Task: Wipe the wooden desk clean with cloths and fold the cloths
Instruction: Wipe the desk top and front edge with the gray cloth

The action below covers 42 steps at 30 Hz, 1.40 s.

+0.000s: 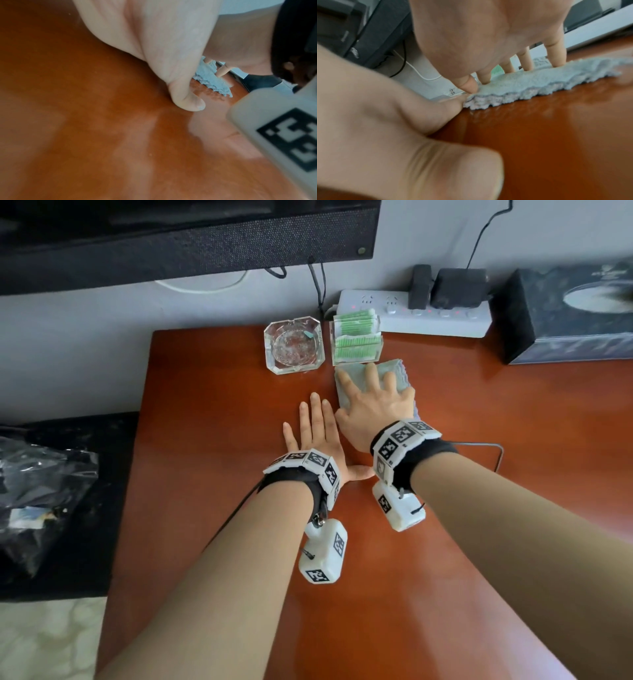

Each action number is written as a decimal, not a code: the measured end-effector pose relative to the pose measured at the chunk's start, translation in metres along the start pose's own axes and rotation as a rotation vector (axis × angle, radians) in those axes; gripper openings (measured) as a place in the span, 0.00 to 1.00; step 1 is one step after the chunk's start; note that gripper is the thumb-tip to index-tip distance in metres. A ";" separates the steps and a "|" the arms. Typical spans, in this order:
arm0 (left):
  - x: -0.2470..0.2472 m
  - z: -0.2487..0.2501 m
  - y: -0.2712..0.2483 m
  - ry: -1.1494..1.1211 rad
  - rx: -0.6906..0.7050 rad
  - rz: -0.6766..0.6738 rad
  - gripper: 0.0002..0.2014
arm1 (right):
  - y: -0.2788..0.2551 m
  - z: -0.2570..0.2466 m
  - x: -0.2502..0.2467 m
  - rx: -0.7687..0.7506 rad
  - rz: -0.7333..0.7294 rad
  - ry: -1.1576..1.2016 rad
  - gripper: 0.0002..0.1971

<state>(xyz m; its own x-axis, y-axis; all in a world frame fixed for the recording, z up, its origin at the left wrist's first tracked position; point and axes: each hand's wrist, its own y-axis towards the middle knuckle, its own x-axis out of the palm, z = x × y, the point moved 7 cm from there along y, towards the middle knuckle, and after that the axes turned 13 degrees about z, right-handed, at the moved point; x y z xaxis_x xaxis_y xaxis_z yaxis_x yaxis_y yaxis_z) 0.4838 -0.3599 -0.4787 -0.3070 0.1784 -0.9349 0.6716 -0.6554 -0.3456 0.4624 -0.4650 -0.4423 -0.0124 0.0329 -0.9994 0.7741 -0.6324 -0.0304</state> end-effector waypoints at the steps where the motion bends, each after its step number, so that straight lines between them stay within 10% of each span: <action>1: 0.001 0.000 0.000 -0.004 0.000 -0.005 0.70 | 0.002 0.003 -0.002 0.006 0.003 0.001 0.32; 11: -0.001 -0.001 -0.002 0.035 0.022 -0.063 0.69 | -0.005 0.122 -0.003 0.280 -0.024 0.009 0.31; 24: -0.003 -0.002 -0.003 0.074 0.002 -0.104 0.69 | -0.025 0.091 0.027 0.042 -0.175 0.140 0.31; 42: -0.011 0.002 -0.007 0.065 0.027 -0.077 0.67 | -0.087 0.212 0.029 0.291 -0.205 0.177 0.32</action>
<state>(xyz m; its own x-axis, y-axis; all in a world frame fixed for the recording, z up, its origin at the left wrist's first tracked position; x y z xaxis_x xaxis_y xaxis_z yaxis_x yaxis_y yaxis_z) 0.4813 -0.3590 -0.4661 -0.3122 0.2758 -0.9091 0.6290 -0.6571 -0.4154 0.2604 -0.5734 -0.4724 -0.0194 0.2977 -0.9544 0.5550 -0.7908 -0.2580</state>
